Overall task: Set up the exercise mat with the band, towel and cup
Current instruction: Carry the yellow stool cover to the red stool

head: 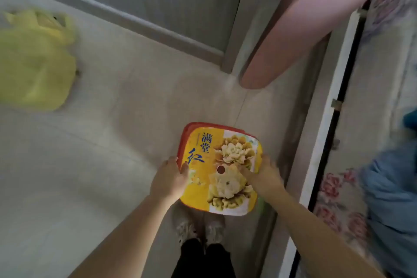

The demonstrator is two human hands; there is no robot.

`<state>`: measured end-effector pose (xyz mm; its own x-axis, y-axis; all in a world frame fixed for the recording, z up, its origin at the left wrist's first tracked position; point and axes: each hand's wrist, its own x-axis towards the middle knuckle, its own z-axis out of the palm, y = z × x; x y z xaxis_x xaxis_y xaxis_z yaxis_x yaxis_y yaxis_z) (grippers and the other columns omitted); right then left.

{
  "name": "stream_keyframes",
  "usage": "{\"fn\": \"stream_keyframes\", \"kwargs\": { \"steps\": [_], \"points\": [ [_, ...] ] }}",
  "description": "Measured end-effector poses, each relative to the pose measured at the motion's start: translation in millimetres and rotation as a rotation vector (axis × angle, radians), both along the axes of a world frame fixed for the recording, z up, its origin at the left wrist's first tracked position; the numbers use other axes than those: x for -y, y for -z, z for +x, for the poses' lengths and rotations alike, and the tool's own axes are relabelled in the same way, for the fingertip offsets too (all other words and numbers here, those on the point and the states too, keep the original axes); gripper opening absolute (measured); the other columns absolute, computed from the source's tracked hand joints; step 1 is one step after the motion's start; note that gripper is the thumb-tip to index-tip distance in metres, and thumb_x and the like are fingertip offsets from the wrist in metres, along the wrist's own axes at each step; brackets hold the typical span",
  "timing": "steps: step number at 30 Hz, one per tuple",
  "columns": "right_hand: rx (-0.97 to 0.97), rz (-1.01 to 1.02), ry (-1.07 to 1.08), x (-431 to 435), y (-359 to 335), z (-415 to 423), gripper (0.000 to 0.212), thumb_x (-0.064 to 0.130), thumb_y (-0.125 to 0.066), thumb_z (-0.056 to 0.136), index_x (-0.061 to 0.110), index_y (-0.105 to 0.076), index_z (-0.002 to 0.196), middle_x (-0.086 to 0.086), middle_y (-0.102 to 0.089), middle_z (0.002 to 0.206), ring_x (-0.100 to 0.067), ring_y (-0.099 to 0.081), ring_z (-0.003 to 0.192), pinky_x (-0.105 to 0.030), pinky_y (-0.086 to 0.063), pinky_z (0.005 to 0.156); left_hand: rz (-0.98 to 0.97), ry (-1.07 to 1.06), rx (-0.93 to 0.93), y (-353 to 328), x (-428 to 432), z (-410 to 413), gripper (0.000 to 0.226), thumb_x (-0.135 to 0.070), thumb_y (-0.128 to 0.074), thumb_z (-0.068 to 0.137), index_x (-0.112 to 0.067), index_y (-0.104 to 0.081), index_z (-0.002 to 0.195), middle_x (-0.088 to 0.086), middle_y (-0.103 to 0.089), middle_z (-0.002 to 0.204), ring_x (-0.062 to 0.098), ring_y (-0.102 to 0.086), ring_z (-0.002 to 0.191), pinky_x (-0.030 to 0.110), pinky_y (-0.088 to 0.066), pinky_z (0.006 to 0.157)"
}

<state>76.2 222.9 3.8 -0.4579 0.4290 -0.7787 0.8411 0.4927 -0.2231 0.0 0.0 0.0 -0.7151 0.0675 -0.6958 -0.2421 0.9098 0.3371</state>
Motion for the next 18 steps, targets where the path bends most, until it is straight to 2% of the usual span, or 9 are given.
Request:
{"fn": "stream_keyframes", "kwargs": {
  "steps": [2,4,6,8,10,12,13,15,18],
  "points": [
    [-0.031,0.066,0.066,-6,23,4,0.088,0.068,-0.059,0.079,0.016,-0.03,0.144,-0.008,-0.038,0.146,-0.032,-0.032,0.137,-0.049,-0.032,0.107,0.016,-0.081,-0.015,26,-2,1,0.044,-0.039,-0.044,0.099,-0.004,-0.052,0.123,0.019,-0.062,0.121,0.035,-0.057,0.115,0.037,-0.044,0.091],
    [-0.089,0.053,0.135,-10,48,12,0.088,0.071,-0.062,0.075,0.018,-0.035,0.141,-0.007,-0.043,0.14,-0.03,-0.036,0.134,-0.05,-0.034,0.107,0.052,-0.206,-0.009,51,-7,2,0.046,-0.046,-0.045,0.097,-0.005,-0.054,0.116,0.018,-0.064,0.11,0.037,-0.059,0.11,0.039,-0.045,0.085],
    [-0.175,-0.054,0.307,-12,64,17,0.097,0.073,-0.068,0.065,0.017,-0.038,0.138,-0.006,-0.051,0.135,-0.03,-0.046,0.13,-0.051,-0.041,0.105,0.11,-0.375,0.039,72,-12,4,0.064,-0.057,-0.045,0.092,-0.005,-0.049,0.129,0.017,-0.06,0.126,0.036,-0.055,0.12,0.04,-0.045,0.096],
    [-0.198,-0.16,0.496,-15,76,20,0.109,0.07,-0.074,0.059,0.017,-0.03,0.144,-0.005,-0.052,0.136,-0.03,-0.05,0.129,-0.05,-0.044,0.104,0.171,-0.501,0.079,88,-15,5,0.08,-0.068,-0.047,0.085,-0.005,-0.046,0.135,0.017,-0.056,0.135,0.036,-0.054,0.122,0.045,-0.045,0.101],
    [-0.158,-0.219,0.6,-18,90,23,0.116,0.062,-0.079,0.062,0.019,-0.02,0.152,-0.006,-0.046,0.147,-0.029,-0.05,0.13,-0.048,-0.045,0.105,0.21,-0.552,0.074,102,-16,5,0.077,-0.071,-0.048,0.083,-0.008,-0.053,0.127,0.011,-0.066,0.119,0.028,-0.064,0.104,0.04,-0.053,0.083],
    [-0.12,-0.259,0.631,-20,100,26,0.112,0.062,-0.081,0.057,0.02,-0.031,0.148,-0.004,-0.053,0.141,-0.026,-0.058,0.121,-0.044,-0.051,0.097,0.245,-0.587,0.083,111,-15,7,0.063,-0.071,-0.049,0.081,-0.017,-0.058,0.113,-0.008,-0.067,0.091,0.009,-0.064,0.078,0.022,-0.046,0.059],
    [-0.108,-0.295,0.638,-22,103,27,0.107,0.063,-0.081,0.054,0.023,-0.04,0.144,-0.002,-0.06,0.134,-0.024,-0.063,0.114,-0.04,-0.054,0.091,0.264,-0.608,0.091,113,-13,8,0.059,-0.072,-0.05,0.078,-0.023,-0.058,0.108,-0.014,-0.064,0.084,0.003,-0.061,0.072,0.018,-0.042,0.054],
    [-0.074,-0.38,0.664,-24,106,27,0.103,0.065,-0.082,0.046,0.026,-0.051,0.135,-0.001,-0.067,0.125,-0.022,-0.067,0.106,-0.039,-0.055,0.088,0.31,-0.636,0.14,116,-9,8,0.064,-0.079,-0.051,0.068,-0.027,-0.059,0.105,-0.015,-0.064,0.083,0.002,-0.062,0.073,0.017,-0.042,0.053],
    [-0.076,-0.412,0.704,-24,106,25,0.103,0.063,-0.086,0.04,0.023,-0.057,0.131,-0.003,-0.07,0.12,-0.026,-0.068,0.103,-0.049,-0.052,0.096,0.324,-0.676,0.199,114,-2,6,0.08,-0.085,-0.053,0.056,-0.022,-0.065,0.105,-0.004,-0.071,0.09,0.012,-0.068,0.079,0.025,-0.053,0.06]
  ]
}}
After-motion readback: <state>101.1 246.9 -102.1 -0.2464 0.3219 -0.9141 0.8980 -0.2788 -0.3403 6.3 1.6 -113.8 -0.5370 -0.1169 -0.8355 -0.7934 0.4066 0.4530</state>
